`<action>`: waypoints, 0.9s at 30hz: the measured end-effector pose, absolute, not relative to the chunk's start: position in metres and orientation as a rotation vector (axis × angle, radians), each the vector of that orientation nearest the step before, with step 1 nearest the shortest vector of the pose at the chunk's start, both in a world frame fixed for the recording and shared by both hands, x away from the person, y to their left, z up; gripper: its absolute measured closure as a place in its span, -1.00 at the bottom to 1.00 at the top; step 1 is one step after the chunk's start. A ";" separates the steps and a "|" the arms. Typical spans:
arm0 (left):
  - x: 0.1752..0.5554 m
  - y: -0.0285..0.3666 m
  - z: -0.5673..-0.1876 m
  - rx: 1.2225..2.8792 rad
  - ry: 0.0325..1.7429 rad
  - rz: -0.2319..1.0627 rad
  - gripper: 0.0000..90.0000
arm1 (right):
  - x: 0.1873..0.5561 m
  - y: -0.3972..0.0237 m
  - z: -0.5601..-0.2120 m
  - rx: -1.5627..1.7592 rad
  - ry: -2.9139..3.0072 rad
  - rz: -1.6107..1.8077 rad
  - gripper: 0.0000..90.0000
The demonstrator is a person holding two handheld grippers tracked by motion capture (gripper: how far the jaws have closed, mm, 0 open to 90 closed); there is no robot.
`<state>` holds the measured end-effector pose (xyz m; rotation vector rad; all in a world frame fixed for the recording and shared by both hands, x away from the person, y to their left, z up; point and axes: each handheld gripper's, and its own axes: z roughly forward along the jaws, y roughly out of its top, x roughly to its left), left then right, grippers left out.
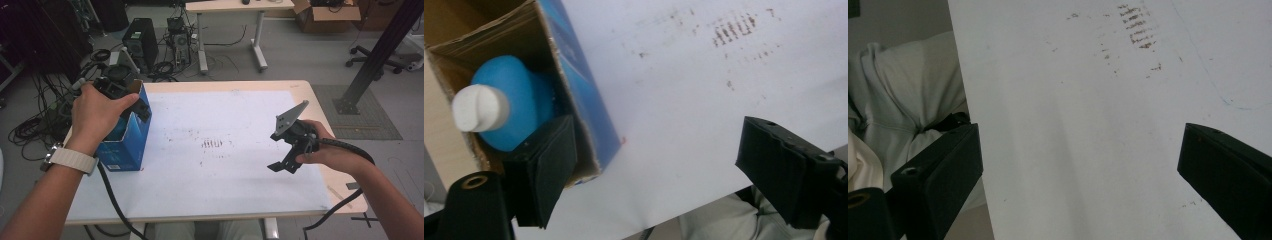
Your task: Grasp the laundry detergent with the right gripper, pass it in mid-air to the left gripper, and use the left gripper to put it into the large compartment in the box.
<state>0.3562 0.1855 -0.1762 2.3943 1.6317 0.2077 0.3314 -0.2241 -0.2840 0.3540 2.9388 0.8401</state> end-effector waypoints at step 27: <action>0.343 0.145 -0.181 2.494 1.489 0.151 -0.90 | 0.331 -0.224 -0.283 0.362 2.939 0.839 -0.90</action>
